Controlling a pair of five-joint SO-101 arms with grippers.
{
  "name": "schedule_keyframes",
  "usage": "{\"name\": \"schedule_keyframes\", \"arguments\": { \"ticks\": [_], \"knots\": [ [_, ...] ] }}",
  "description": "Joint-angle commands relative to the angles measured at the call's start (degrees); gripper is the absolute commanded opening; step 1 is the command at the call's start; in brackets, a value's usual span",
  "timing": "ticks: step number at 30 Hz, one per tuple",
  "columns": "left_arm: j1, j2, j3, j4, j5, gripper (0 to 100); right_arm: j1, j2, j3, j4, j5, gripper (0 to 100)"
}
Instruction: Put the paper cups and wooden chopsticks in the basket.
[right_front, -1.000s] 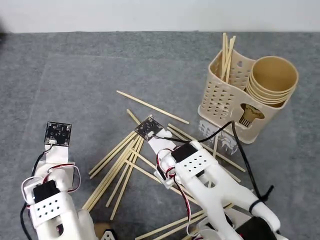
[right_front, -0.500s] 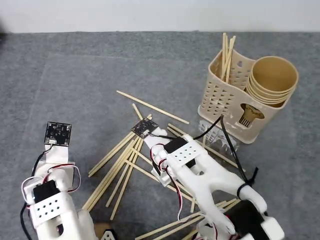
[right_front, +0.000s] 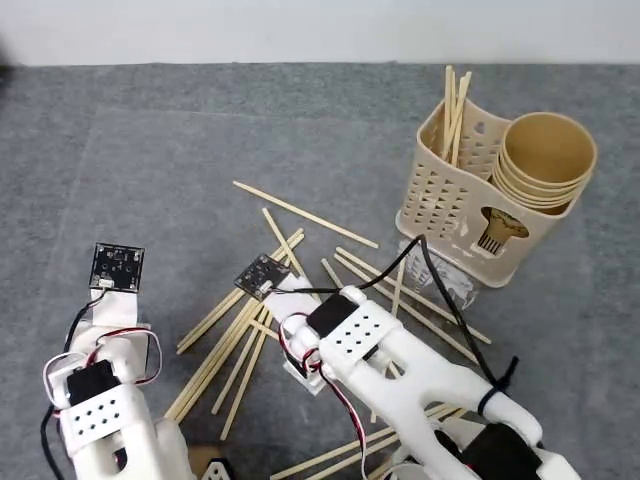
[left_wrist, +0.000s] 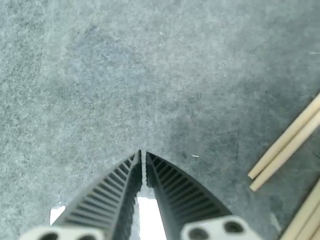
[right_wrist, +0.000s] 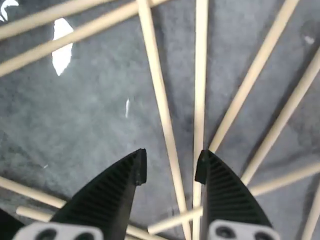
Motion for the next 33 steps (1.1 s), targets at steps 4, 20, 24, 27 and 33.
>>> {"name": "schedule_keyframes", "arguments": {
  "ticks": [4,20,24,27,33],
  "knots": [
    [0.26,-1.05,-0.48,-1.41,-0.44,2,-0.31,6.29,-2.99,-5.76,-0.70,17.6],
    [0.26,-1.05,-0.48,-1.41,-0.44,2,-0.22,10.51,-3.16,-6.99,-0.26,3.6],
    [0.26,-1.05,-0.48,-1.41,-0.44,2,-0.22,10.51,-3.16,-6.99,-0.26,3.2],
    [0.26,-1.05,-0.48,-1.41,-0.44,2,-0.13,10.42,-3.25,-6.73,-0.26,3.1],
    [0.26,-1.05,-0.48,-1.41,-0.44,2,1.98,10.42,-8.70,-1.63,-0.26,3.1]
  ]
}}
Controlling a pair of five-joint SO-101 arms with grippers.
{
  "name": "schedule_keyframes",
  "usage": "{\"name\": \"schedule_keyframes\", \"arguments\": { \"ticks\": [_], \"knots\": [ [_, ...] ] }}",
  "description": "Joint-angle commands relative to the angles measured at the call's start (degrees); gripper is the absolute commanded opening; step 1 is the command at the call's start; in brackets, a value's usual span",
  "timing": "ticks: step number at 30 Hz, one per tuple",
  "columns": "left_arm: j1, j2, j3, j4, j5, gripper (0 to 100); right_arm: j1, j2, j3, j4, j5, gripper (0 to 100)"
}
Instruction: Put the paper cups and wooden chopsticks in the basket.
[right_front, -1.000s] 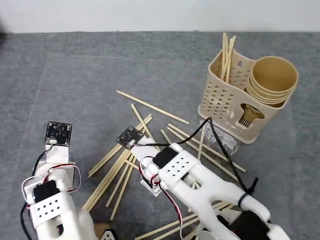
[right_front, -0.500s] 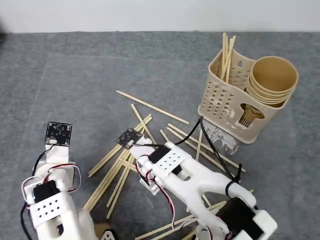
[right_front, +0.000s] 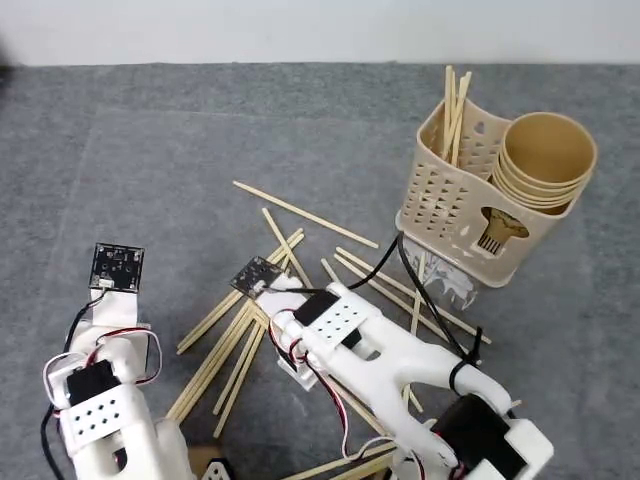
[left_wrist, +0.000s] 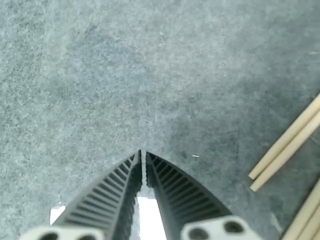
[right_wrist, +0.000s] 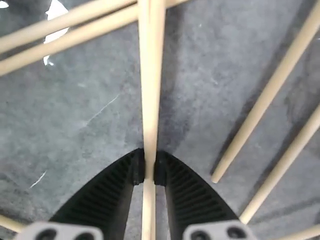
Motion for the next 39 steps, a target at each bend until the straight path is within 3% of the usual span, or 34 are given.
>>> {"name": "schedule_keyframes", "arguments": {
  "ticks": [1,13,23,31,39],
  "knots": [
    [0.26,-1.05,-0.48,-1.41,-0.44,2,2.15,-0.40,-6.86,5.23,-0.26,2.6],
    [0.26,-1.05,-0.48,-1.41,-0.44,2,6.29,-1.01,-25.41,21.41,-0.26,0.8],
    [0.26,-1.05,-0.48,-1.41,-0.44,2,12.18,-13.67,-40.00,30.02,-0.18,0.8],
    [0.26,-1.05,-0.48,-1.41,-0.44,2,22.46,-18.77,-51.34,28.09,-0.18,0.8],
    [0.26,-1.05,-0.48,-1.41,-0.44,2,34.77,-19.03,-55.56,5.76,-0.70,0.8]
  ]
}}
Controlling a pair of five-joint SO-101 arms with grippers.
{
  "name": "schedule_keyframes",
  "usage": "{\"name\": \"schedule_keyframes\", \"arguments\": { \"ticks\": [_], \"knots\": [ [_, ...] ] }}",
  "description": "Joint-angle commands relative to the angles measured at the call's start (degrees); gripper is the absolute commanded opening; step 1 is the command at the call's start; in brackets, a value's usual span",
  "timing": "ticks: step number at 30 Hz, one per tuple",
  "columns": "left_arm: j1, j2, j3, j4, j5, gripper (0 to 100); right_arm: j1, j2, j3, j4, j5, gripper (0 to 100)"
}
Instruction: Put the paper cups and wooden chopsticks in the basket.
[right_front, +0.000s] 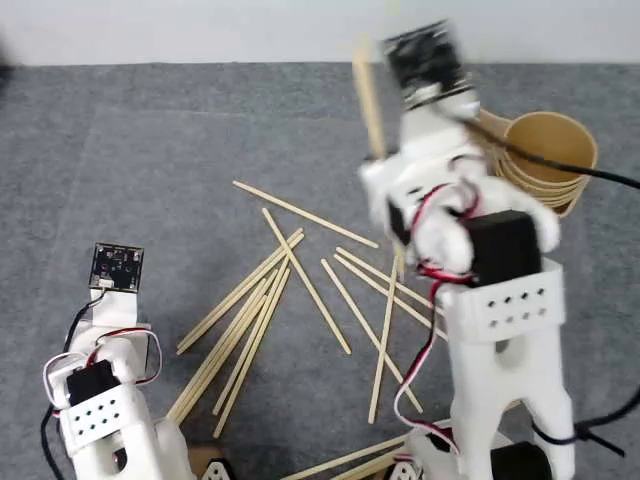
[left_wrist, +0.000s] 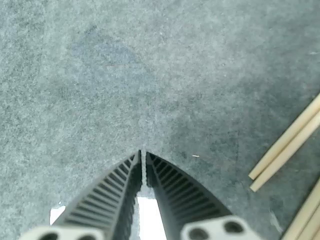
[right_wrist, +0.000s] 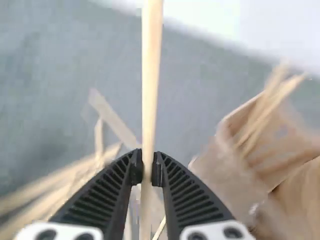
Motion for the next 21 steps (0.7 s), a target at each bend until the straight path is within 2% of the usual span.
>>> {"name": "schedule_keyframes", "arguments": {
  "ticks": [1,9,21],
  "knots": [
    [0.26,-1.05,-0.48,-1.41,-0.44,2,5.41,-1.98,-3.16,-12.88,-0.70,0.8],
    [0.26,-1.05,-0.48,-1.41,-0.44,2,11.91,-1.54,3.08,-36.18,-0.70,0.8],
    [0.26,-1.05,-0.13,-1.49,-0.53,2,16.48,-1.80,34.37,-63.69,-0.26,0.8]
  ]
}}
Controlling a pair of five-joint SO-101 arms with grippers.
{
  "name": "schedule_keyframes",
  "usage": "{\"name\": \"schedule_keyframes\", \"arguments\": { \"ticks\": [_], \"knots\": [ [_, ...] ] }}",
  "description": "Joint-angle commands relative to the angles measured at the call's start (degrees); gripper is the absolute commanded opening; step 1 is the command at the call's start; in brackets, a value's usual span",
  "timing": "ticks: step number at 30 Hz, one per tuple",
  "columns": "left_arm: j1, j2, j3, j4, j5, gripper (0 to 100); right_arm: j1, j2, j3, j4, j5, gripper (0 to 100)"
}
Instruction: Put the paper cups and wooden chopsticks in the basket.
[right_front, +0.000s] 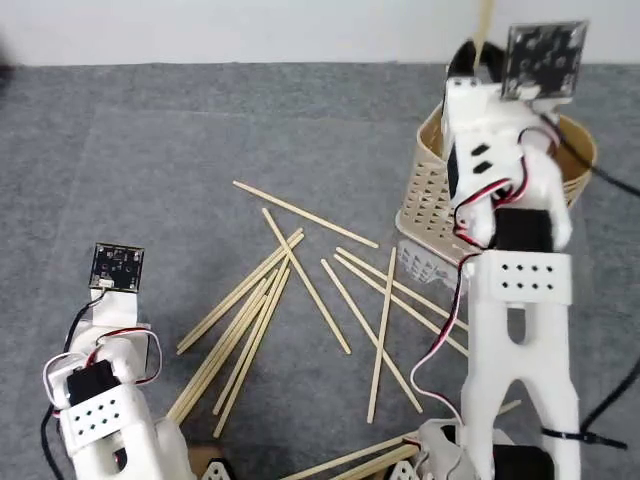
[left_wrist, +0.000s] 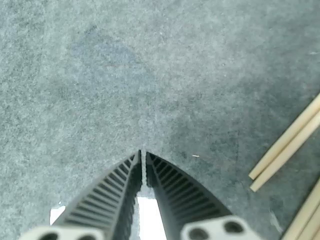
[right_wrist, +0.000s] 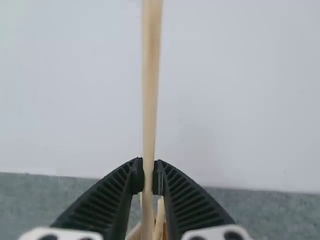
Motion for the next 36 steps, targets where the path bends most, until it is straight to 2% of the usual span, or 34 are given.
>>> {"name": "schedule_keyframes", "arguments": {
  "ticks": [1,4,9,18,27,36],
  "knots": [
    [0.26,-1.05,-0.13,-1.49,-0.53,2,1.27,-1.71,6.33,-7.34,-0.26,0.8],
    [0.26,-1.05,-0.13,-1.49,-0.53,2,1.27,-1.98,8.70,-7.69,-0.18,0.9],
    [0.26,-1.05,-0.13,-1.49,-0.53,2,0.92,-2.07,5.45,-0.66,-0.18,1.1],
    [0.26,-1.05,-0.13,-1.49,-0.53,2,0.13,-2.07,-9.93,20.09,-0.79,16.3],
    [0.26,-1.05,-0.04,-1.49,-0.53,2,-4.97,-2.07,-20.31,44.09,-0.79,16.2],
    [0.26,-1.05,-0.04,-1.49,-0.53,2,-12.18,-1.45,-21.01,68.00,-0.79,16.2]
  ]
}}
